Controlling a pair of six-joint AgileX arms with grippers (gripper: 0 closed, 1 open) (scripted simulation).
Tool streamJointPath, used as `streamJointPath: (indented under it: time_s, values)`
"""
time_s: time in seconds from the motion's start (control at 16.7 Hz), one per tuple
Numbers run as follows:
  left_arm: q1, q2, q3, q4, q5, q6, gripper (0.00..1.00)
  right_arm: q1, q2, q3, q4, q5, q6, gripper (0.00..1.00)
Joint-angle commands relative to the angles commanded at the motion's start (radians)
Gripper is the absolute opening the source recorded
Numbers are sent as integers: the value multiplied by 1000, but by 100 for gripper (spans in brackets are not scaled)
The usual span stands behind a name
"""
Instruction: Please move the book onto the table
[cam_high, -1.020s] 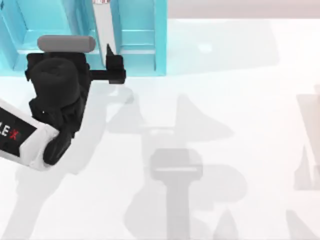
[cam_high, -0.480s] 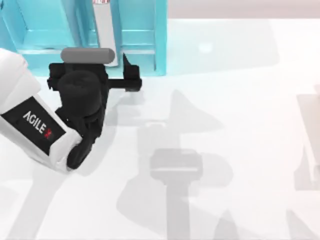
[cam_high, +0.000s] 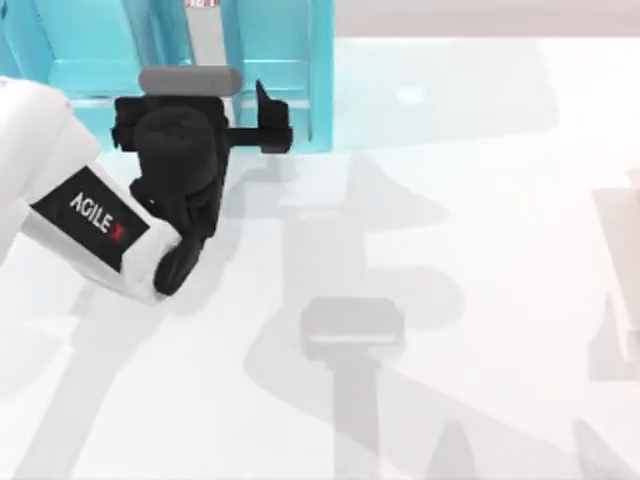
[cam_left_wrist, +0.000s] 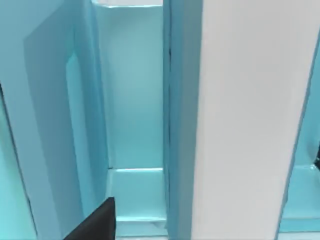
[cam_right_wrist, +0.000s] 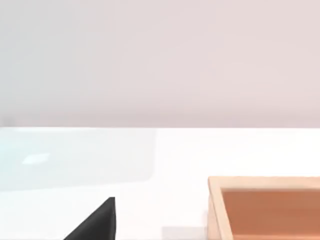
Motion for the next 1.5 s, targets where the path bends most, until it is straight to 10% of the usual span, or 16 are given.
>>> streamJointPath:
  time_s: [0.72,1.5]
  values:
    - [49,144,271,-126,50,4,100,0,0,0,0,0,0,100]
    - [49,144,271,-126,50,4,2,0,0,0,0,0,0,100]
